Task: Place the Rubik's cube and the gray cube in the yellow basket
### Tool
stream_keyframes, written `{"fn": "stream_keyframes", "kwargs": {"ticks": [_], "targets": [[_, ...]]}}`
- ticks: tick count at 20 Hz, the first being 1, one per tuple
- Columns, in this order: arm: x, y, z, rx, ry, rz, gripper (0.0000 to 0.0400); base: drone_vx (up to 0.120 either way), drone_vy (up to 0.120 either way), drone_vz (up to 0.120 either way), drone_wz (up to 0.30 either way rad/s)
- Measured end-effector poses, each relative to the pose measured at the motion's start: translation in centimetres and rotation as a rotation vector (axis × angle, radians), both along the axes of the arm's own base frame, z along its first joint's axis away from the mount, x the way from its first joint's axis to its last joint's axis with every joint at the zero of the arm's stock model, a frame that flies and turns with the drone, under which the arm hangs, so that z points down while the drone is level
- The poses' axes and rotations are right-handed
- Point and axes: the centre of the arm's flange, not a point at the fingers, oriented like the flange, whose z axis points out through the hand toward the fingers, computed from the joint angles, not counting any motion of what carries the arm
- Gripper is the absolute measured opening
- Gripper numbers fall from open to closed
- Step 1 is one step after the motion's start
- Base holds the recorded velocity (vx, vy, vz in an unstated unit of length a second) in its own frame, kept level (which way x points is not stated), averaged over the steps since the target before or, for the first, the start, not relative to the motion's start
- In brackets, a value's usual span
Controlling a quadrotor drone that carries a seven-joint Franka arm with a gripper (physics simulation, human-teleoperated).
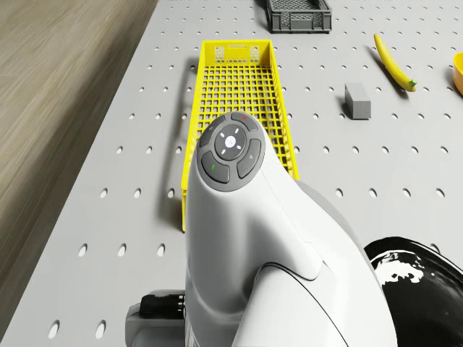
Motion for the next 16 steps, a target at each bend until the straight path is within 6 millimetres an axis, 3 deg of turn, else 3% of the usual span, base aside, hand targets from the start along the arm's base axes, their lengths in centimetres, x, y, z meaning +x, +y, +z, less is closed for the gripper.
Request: {"fn": "stream_keyframes", "kwargs": {"ticks": [16], "targets": [[0.00, 0.00, 0.00, 0.000, 0.000, 0.000, 0.0325, 0.120, 0.005, 0.000, 0.000]]}}
